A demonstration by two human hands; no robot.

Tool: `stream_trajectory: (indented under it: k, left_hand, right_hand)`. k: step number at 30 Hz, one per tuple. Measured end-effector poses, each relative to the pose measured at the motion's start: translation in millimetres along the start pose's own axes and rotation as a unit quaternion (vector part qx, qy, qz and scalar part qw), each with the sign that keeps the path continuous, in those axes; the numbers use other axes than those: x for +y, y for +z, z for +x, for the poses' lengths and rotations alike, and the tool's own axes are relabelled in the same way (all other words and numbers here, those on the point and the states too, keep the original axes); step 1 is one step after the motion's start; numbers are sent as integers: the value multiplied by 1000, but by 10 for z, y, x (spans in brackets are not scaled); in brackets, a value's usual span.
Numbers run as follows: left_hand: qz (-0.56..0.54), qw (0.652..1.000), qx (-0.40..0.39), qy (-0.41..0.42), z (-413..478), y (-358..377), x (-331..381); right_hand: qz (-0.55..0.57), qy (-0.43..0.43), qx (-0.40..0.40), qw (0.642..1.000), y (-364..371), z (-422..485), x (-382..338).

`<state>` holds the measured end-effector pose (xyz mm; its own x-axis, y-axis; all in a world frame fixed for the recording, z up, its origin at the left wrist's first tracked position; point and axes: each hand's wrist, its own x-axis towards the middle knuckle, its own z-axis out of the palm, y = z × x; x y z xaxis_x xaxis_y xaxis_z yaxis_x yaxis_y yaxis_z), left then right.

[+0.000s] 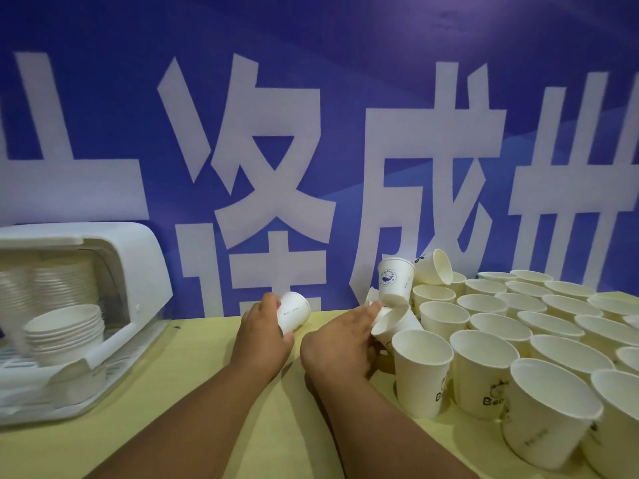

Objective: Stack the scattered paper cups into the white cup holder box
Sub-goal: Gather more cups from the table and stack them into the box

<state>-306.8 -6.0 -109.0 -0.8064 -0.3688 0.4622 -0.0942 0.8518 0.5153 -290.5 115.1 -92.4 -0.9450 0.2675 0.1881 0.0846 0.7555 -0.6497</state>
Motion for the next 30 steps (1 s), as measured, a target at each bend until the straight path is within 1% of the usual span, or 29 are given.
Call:
stream_trajectory:
  k: [3,5,8,11,13,16,19,22,24,26,28,30]
  left_hand:
    - [9,1000,-15,-26,-27,-97,-50]
    - [11,999,-22,-47,-64,-215,-121]
    - [15,998,-26,-62,-157,-468,-314]
    - [-24,997,-29,-74,-289,-772,-573]
    - [-53,996,-29,-72,-390,-998,-718]
    - [-88,995,-16,-42,-485,-1350,-819]
    - [-172,984,22,-34,-530,-1620,-897]
    - [-241,965,102,-19,-617,-1817,-975]
    - [-263,951,161,-9,-610,-1967,-1060]
    - [-260,941,217,-13,-543,-2141,-1179]
    - [-260,936,235,-27,-477,-2289,-1303]
    - [-268,937,221,-45,-461,-2365,-1408]
  right_hand:
    - [-15,-28,6,999,-57,-83,-67]
    - [6,-50,15,999,-78,-116,-94]
    - [19,-114,29,993,-89,-172,-177]
    - [39,-176,54,982,-87,-202,-236]
    - [67,-196,61,976,-78,-197,-263]
    - [123,-206,66,968,-67,-207,-307]
    - [209,-211,43,954,-30,-241,-327]
    - [263,-217,14,940,-3,-235,-331]
    - [285,-224,-5,932,10,-217,-366]
    - [310,-213,-33,926,23,-242,-448]
    - [336,-202,-66,918,39,-309,-564]
    - [364,-204,-92,904,48,-395,-703]
